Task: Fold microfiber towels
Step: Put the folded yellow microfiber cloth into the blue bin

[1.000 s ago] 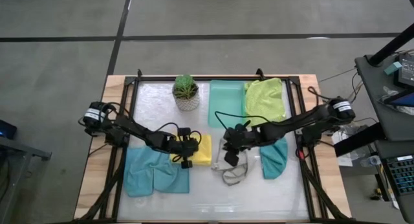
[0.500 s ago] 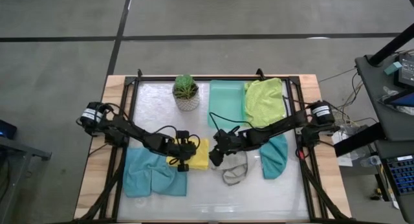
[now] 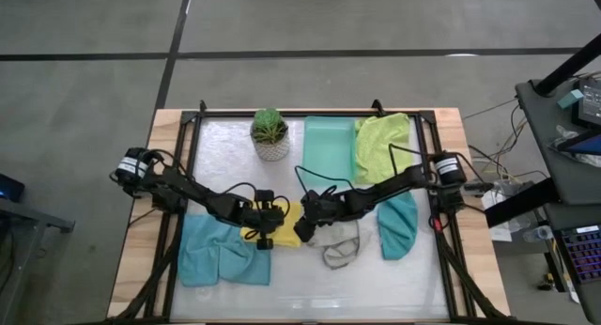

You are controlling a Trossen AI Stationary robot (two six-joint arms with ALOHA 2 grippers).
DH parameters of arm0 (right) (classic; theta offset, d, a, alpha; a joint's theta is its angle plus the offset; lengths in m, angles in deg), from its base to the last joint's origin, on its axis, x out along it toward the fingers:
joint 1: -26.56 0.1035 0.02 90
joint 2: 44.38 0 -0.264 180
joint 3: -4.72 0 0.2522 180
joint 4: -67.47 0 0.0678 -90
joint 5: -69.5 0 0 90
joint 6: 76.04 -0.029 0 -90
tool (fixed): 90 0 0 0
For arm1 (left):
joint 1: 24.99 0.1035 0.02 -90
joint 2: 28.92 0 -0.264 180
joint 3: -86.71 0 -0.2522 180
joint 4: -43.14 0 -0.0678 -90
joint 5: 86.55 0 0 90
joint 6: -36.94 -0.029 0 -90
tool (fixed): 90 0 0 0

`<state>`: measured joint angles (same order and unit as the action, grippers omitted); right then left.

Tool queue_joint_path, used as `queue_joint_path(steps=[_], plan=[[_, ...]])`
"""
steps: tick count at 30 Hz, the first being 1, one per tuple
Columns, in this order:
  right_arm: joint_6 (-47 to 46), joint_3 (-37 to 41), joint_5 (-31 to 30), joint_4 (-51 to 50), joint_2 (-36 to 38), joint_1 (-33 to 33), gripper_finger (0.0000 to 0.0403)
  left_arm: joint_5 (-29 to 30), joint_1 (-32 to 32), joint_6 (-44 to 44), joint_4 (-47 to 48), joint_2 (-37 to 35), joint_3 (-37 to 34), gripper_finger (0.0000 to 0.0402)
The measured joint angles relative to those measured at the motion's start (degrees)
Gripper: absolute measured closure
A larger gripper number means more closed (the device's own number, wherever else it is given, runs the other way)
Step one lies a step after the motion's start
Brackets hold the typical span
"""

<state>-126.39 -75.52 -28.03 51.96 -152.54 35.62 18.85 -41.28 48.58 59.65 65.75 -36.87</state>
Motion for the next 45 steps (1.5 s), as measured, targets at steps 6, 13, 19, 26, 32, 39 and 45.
queue_joint_path(steps=[6, 13, 19, 26, 32, 39, 45], plan=[[1.72, 0.04, 0.5, 7.65, -3.03, -0.22, 0.0184, 0.08, 0.02, 0.0, -0.53, -0.02, 0.0, 0.0395], [2.45, 0.06, 0.5, 11.04, -4.09, -0.49, 0.0208, 0.12, 0.04, -0.02, -0.53, -0.04, 0.0, 0.0395], [3.46, 0.08, 0.5, 11.2, -4.09, -0.6, 0.0297, 0.15, 0.04, -0.02, -0.53, -0.07, 0.0, 0.0395], [6.45, 0.1, 0.66, 9.98, -3.24, -0.59, 0.0387, 0.34, 0.04, -0.24, -0.53, -0.12, 0.06, 0.0395], [8.33, 0.1, 0.66, 3.18, 1.26, -0.74, 0.0389, 0.32, 0.04, -0.66, -0.08, -2.25, 0.22, 0.0395], [9.91, 0.13, 1.64, -12.66, 9.2, -2.03, 0.039, 0.32, 0.04, -4.77, 1.58, -10.42, 0.15, 0.0395], [9.33, 0.13, 1.68, -23.43, 15.6, -2.62, 0.039, 0.3, 0.04, -6.0, 3.92, -15.89, -1.38, 0.0395]])
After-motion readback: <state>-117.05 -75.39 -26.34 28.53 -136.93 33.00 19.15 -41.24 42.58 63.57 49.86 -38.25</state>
